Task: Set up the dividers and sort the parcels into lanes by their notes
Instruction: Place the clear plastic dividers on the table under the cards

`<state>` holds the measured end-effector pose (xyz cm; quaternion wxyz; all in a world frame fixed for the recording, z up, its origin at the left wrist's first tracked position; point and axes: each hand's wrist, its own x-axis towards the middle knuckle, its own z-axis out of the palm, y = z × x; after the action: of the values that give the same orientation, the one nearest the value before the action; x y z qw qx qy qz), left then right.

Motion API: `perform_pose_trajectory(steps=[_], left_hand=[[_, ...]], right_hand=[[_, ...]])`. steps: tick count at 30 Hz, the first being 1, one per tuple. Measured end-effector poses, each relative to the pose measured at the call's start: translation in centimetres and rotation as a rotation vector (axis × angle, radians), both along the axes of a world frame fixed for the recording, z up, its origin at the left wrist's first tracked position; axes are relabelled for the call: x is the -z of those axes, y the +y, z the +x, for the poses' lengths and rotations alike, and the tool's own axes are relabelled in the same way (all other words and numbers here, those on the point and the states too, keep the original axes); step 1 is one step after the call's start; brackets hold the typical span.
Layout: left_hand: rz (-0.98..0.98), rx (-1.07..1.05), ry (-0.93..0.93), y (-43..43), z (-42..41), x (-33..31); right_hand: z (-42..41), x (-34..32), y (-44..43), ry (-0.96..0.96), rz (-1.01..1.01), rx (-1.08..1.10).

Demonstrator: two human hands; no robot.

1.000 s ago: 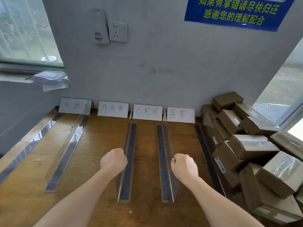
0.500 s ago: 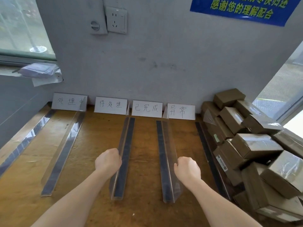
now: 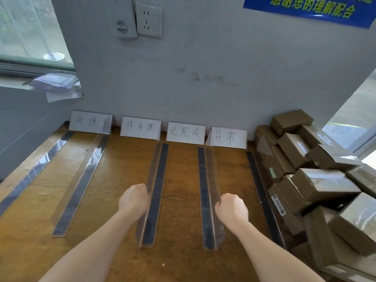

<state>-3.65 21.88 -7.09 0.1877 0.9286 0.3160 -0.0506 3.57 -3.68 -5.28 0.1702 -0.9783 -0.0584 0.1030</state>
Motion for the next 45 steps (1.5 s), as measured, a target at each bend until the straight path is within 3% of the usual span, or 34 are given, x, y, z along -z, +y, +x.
perform_pose_trajectory(steps=[14,25,45], left_hand=[[0.016,-0.016,0.012,-0.4,1.2,-0.4],[0.163,0.037,0.089,-0.3,1.3,-0.8],[0.176,0.063,0.087,-0.3,0.5,-1.1]], right_hand=[[0.8,0.3,-0.6,0.019,0.018,-0.01],[0.8,0.4,-1.4,-0.001,0.035,-0.008],[1.1,0.6,-1.0,-0.022,0.025,-0.01]])
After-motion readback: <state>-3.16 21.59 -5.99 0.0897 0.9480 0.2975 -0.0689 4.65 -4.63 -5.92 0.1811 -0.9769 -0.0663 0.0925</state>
